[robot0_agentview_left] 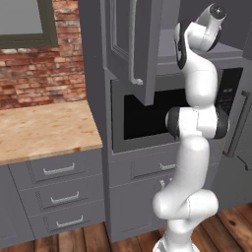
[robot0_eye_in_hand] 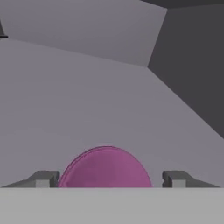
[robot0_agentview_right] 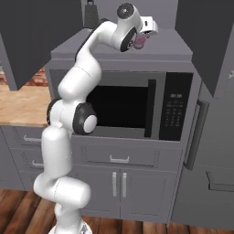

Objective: Pick the canned food and jam from the counter and place them in the cabinets closest to them.

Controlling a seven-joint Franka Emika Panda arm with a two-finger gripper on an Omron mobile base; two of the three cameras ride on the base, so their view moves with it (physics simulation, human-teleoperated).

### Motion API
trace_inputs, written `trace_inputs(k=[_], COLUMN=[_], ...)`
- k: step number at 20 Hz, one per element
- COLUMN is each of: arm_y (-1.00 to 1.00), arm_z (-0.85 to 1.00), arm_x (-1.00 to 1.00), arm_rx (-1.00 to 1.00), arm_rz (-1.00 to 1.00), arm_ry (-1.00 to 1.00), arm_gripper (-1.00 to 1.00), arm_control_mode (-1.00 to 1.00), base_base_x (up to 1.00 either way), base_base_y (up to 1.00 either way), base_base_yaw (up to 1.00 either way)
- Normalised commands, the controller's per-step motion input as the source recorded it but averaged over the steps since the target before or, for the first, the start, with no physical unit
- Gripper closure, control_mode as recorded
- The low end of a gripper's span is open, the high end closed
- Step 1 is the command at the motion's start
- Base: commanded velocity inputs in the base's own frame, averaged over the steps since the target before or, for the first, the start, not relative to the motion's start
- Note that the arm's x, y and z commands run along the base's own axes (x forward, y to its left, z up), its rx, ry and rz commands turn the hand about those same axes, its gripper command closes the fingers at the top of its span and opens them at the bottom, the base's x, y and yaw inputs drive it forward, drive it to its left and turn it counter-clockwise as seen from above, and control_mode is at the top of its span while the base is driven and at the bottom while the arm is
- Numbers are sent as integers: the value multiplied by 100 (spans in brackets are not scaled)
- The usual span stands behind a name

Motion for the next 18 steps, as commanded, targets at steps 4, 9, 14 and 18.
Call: trace_inputs(k=[4,9,14,18], arm_y=[0,0,0,3], arm_z=[0,5,14,14], arm_x=[12,-21,-85,-100], arm_rx=[0,0,0,0], arm_rz=[0,0,0,0], arm_ry=[0,0,-3,1], arm_gripper=[-100,-100,-100,-100], arm_control_mode=[-100,-100,-100,-100], base_base_x=[0,0,0,0], base_base_y=[0,0,0,0], base_base_yaw=[0,0,0,0])
